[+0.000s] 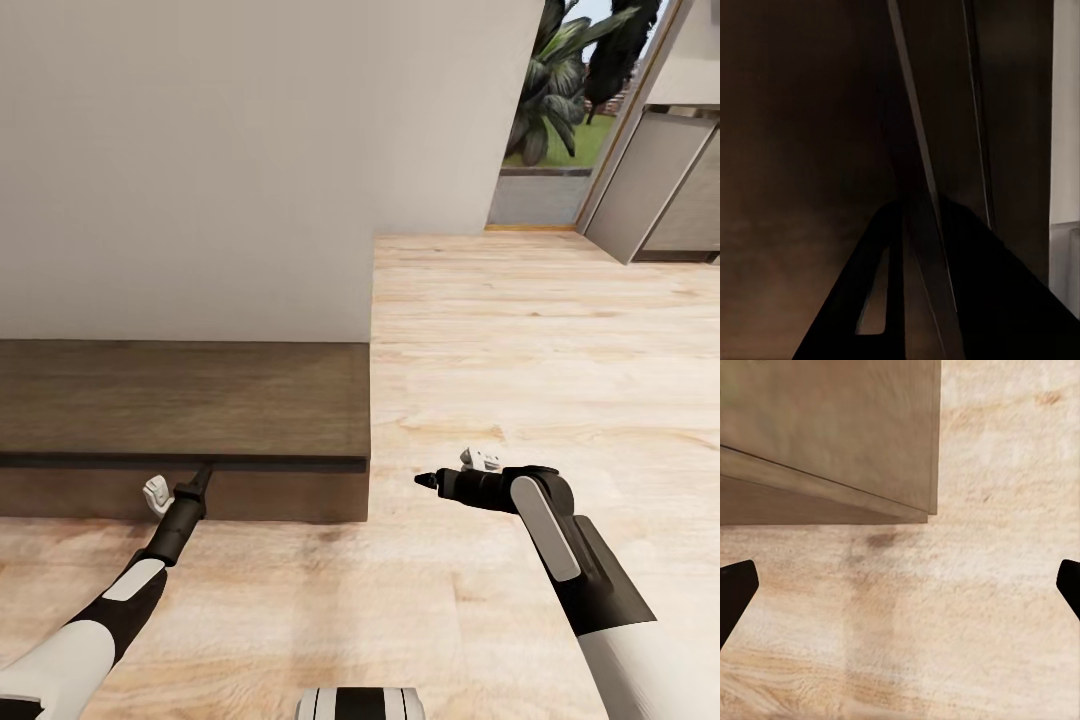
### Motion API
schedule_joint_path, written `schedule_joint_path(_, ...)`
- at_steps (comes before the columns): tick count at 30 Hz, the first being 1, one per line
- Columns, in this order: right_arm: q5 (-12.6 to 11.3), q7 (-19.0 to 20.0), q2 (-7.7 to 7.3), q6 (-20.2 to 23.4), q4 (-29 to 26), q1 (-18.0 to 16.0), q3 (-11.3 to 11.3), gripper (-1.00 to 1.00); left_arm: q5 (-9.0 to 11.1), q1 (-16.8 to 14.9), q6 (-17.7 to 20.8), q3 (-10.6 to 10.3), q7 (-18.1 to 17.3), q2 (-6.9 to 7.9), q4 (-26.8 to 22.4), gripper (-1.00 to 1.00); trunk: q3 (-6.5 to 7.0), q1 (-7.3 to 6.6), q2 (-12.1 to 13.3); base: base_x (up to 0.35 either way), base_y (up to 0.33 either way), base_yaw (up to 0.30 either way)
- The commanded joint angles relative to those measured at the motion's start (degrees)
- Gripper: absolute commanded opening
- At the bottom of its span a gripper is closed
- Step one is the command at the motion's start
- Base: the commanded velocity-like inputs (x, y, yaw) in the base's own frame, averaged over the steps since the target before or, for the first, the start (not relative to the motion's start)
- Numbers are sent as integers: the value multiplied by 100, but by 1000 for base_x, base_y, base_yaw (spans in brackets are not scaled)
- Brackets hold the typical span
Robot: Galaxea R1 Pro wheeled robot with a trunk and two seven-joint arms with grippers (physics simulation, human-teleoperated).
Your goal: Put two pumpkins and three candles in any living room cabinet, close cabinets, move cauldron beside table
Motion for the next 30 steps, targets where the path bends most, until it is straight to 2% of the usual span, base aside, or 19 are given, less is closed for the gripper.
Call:
schedule_joint_path(1, -57, -60, -5, 11, -5, -3, 11, 100, 56, -42, 21, -34, 119, 4, 18, -100, -3, 0, -1, 0, 0, 0)
schedule_joint_path(12, -57, -60, -5, 11, -4, -3, 11, 100, 56, -39, 17, -34, 142, 3, 20, -100, -3, 0, -1, -2, 0, 0)
schedule_joint_path(30, -57, -60, -5, 11, -3, -3, 11, 100, 56, -41, 14, -34, 145, 3, 20, -100, -3, 0, -1, -73, 0, 0)
